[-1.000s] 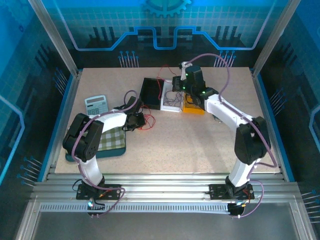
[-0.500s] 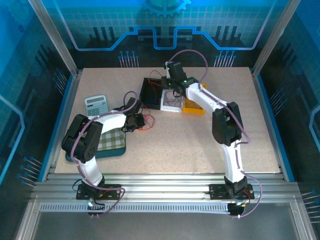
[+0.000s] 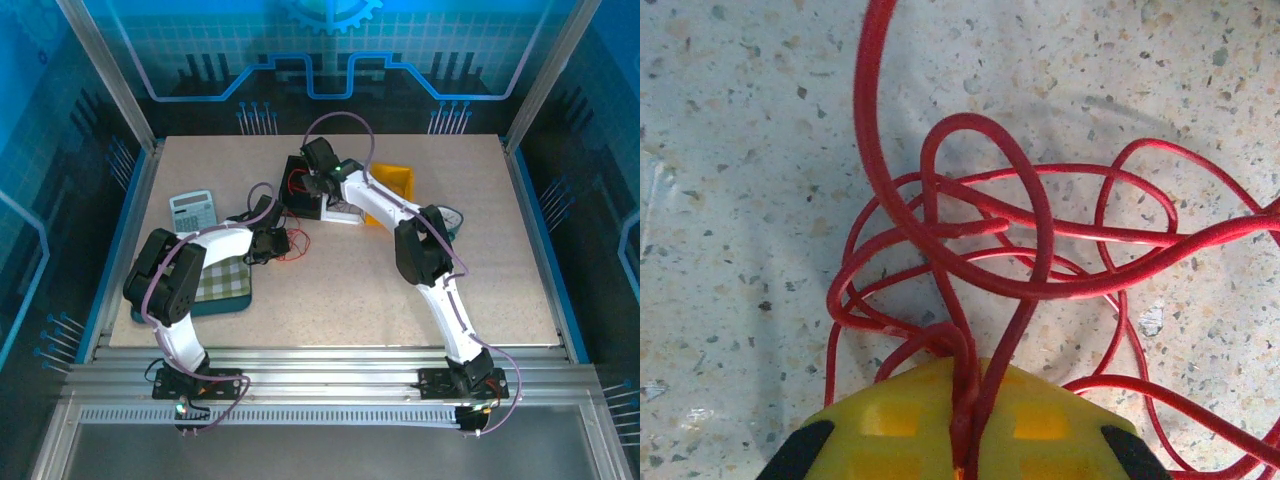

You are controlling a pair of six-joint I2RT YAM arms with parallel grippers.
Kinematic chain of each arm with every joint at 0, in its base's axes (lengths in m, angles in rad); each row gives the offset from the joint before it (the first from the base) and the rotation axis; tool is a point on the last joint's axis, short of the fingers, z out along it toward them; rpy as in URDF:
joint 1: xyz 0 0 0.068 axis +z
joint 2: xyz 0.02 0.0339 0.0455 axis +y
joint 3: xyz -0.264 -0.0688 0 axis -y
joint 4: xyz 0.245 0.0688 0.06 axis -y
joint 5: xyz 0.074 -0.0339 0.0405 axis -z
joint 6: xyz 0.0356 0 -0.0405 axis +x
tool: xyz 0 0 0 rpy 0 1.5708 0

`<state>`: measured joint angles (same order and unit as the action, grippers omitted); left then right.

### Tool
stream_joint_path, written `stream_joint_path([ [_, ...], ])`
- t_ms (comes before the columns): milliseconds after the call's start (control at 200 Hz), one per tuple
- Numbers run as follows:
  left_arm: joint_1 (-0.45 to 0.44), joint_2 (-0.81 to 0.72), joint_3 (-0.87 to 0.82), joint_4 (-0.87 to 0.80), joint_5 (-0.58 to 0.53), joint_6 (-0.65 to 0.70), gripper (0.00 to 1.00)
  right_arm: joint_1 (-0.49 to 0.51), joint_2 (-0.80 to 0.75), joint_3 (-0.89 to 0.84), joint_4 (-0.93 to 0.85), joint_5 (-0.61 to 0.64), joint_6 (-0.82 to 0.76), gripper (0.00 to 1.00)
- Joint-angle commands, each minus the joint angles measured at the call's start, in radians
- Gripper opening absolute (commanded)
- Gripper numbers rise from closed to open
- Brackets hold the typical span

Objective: Untangle the cables

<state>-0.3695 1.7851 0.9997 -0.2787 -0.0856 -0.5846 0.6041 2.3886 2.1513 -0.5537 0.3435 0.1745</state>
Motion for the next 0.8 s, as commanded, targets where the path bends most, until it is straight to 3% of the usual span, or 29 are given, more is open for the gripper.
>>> stream_joint_path([
  [0,-0.008,-0.008,-0.003,-0.06,-0.015,0.009,0.06,0.005,-0.051,-0.026,0.025,0.026,-0.026,0.5],
  [90,-0.008,-0.009,-0.003,-0.061,-0.016,0.008,0.06,0.005,-0.139,-0.12,0.127,0.014,-0.029,0.55],
  [410,-0.009,-0.001,0.008,-0.061,-0.007,0.011,0.06,-0.001,-0.318,-0.376,0.318,-0.012,-0.033,0.57],
  [641,-0.011,0.006,0.014,-0.065,0.001,0.011,0.06,-0.015,-0.346,-0.414,0.292,-0.054,0.002,0.57],
  [756,-0.012,0.004,0.013,-0.066,0.0,0.011,0.06,-0.005,-0.415,-0.531,0.325,-0.138,0.008,0.57],
  [796,-0.013,0.004,0.013,-0.066,0.0,0.012,0.06,-0.002,-0.451,-0.604,0.36,-0.218,0.007,0.57],
])
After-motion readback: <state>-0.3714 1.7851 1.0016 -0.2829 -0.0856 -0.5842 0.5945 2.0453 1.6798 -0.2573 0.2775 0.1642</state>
